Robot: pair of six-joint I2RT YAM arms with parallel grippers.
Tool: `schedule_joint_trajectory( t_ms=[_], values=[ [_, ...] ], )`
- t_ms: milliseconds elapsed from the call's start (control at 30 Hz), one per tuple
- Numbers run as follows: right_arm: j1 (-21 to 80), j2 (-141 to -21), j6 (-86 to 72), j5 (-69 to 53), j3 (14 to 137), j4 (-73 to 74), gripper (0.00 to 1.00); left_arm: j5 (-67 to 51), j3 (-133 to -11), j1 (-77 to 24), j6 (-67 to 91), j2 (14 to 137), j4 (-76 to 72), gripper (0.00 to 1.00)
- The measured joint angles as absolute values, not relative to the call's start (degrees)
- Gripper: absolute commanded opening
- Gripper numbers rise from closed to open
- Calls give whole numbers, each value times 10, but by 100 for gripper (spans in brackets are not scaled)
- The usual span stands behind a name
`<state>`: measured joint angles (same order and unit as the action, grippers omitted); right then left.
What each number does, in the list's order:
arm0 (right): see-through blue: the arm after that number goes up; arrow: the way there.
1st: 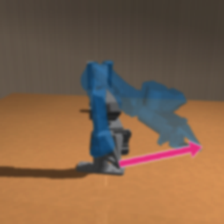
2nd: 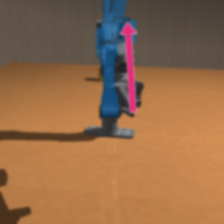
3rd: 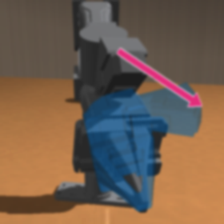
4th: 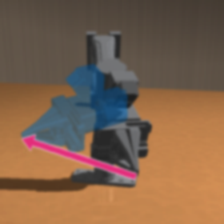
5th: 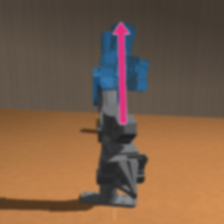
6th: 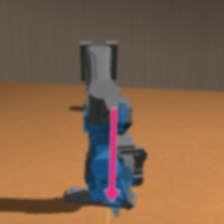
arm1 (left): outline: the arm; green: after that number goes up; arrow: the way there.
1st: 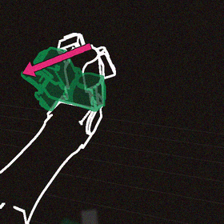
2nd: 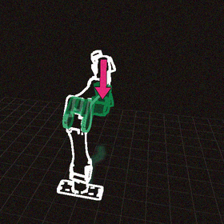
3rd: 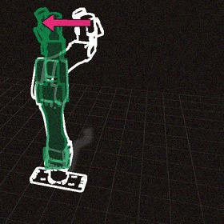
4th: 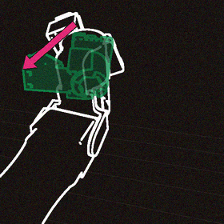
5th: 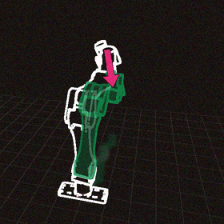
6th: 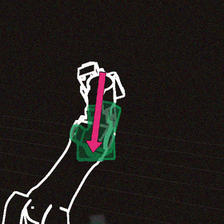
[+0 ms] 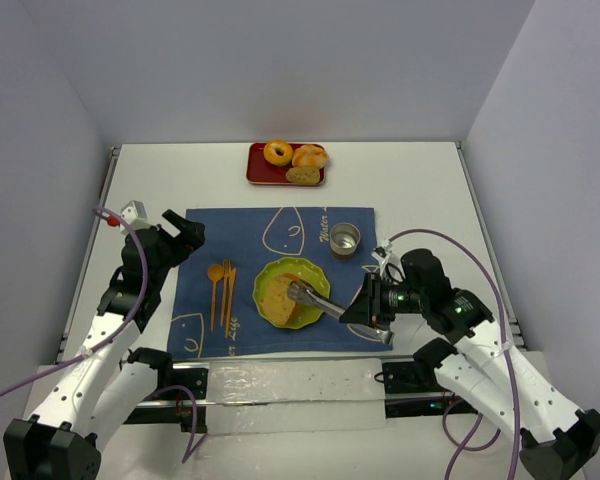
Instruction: Place the bread
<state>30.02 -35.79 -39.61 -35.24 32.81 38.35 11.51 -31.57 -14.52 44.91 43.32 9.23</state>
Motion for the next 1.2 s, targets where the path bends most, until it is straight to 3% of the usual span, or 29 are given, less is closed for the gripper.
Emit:
schedule_joint_trajectory(
  t_ms=[67,400,867,1200],
  values=[
    [300,-368,-396,-353,323,399,41,115,-316,-145,449,433,92,99],
    [300,-404,-387,-302,352,439,50,115,-316,-145,450,427,92,99],
    [300,-441,-353,-231,447,470,54,115,-316,-145,451,422,93,99],
    [300,-489,-332,-178,530,450,49,115,-316,-145,451,417,93,99]
  ],
)
